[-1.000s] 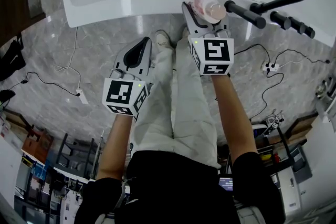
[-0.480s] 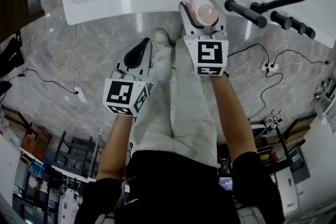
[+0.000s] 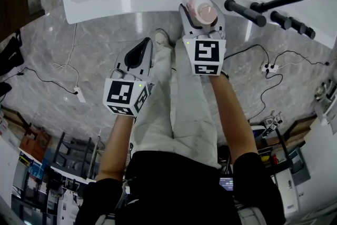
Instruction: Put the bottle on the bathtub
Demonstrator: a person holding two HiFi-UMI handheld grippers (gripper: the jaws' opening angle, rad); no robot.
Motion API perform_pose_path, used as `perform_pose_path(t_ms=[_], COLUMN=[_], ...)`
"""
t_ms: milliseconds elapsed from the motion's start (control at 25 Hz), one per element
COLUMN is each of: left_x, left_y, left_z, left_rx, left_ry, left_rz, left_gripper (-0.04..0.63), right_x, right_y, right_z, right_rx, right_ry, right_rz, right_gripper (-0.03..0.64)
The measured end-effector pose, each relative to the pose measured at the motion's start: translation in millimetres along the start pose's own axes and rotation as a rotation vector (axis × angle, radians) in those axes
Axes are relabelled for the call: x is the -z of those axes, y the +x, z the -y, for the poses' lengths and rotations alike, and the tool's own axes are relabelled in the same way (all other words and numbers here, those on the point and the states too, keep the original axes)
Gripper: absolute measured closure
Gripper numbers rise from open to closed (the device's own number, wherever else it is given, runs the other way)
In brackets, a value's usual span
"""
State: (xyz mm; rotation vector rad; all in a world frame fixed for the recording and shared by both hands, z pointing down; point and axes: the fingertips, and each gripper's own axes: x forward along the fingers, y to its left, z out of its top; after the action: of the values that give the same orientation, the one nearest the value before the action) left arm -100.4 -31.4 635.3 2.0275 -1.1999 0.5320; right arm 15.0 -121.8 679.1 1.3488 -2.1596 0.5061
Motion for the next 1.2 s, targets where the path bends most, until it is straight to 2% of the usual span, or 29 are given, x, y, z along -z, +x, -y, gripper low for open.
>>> perform_pose_path(t_ms=[200, 560, 1200], left_x=[-10.0, -55.9, -142.3], left_y=[-5.2, -21.4, -76.6], left_z=[4.5, 17.7, 50.3], left_rx=[0.003, 0.012, 0.020], left_ry=[0.006, 0.024, 0.076], left_rz=[0.004, 0.054, 0.126], left_gripper=[0.583, 0.583, 0.583], right_x=[-0.6, -10.2, -74.3], right_y=[-4.6, -30.1, -107.9], right_z=[1.4, -5.1, -5.8], right_rx=[-0.002, -0.007, -0.052], right_ry=[0.016, -0.016, -0.023], right_rz=[-0.032, -0.109, -0.121], right_gripper=[0.353, 0.348, 0.350])
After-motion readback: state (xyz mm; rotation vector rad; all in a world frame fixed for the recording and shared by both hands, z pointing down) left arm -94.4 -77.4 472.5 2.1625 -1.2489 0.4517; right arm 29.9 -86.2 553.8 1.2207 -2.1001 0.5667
